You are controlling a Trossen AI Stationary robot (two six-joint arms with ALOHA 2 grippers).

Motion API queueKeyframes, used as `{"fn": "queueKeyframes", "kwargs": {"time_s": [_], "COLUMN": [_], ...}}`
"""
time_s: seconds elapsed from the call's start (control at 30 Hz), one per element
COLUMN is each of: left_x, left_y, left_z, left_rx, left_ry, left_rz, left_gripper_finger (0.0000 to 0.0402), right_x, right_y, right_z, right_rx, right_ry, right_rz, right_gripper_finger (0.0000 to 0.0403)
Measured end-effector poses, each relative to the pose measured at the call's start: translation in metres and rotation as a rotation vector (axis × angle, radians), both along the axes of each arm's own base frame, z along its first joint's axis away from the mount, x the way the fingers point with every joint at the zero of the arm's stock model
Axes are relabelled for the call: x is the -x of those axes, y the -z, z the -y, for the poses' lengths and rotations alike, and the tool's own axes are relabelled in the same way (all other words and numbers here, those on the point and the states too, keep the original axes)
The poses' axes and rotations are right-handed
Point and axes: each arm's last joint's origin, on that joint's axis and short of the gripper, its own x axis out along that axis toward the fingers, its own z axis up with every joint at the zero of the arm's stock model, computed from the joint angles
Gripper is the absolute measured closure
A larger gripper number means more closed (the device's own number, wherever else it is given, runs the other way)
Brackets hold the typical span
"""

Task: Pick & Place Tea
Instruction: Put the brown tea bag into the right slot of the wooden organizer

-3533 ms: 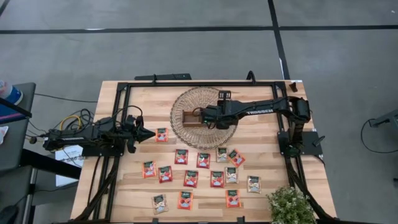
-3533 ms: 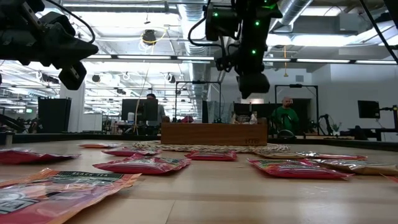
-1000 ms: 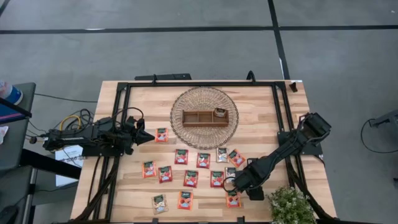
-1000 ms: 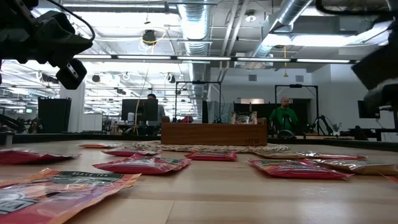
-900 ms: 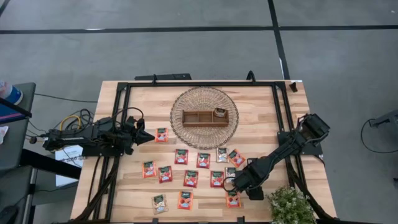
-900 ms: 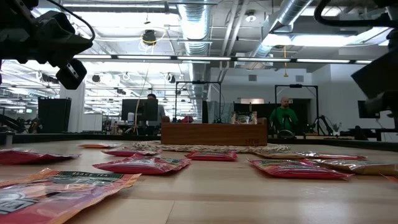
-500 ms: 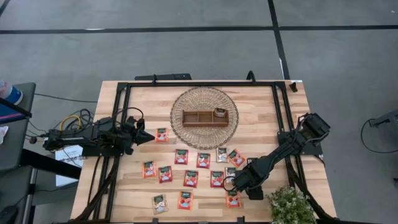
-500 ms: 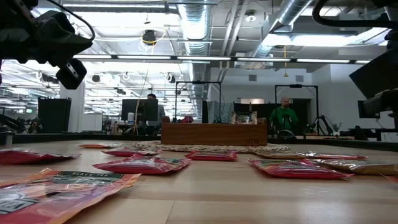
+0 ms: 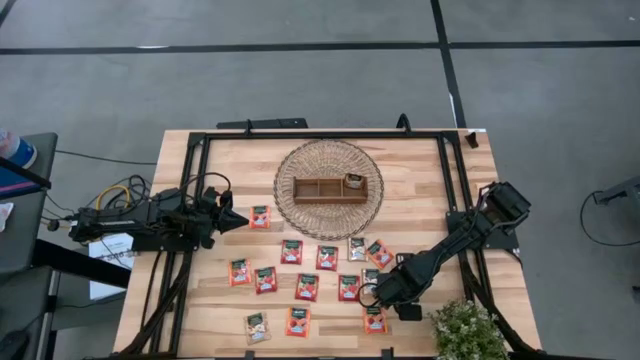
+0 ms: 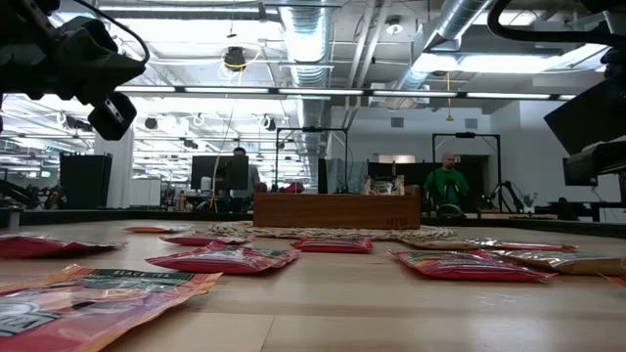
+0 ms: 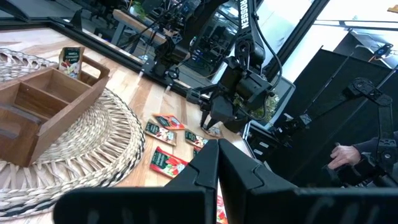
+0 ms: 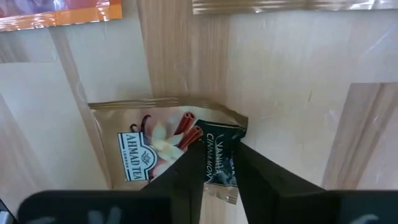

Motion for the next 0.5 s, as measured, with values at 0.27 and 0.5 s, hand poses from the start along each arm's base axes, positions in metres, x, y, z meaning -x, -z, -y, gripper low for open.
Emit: {"fn": "queueKeyframes", "kwargs": {"time_s": [0.27, 0.5], "left_x": [0.0000, 0.0000], "left_y": [0.0001, 0.0001], "left_z": [0.0000, 0.0000], "left_rx": [-0.001, -0.002], "left_ry": [-0.001, -0.002], "left_rz": [0.000, 0.000], "left_gripper_finger": [0.0402, 0.0402], "right_x": [0.0001, 0.0037], "right_y": [0.0005, 0.0045], "right_z": [0.0003, 0.0036], "right_rx": [0.024, 0.048], "right_ry": [0.033, 0.094], "right_rz": [0.005, -0.018], "right_gripper_finger": [0.0281, 0.0361]}}
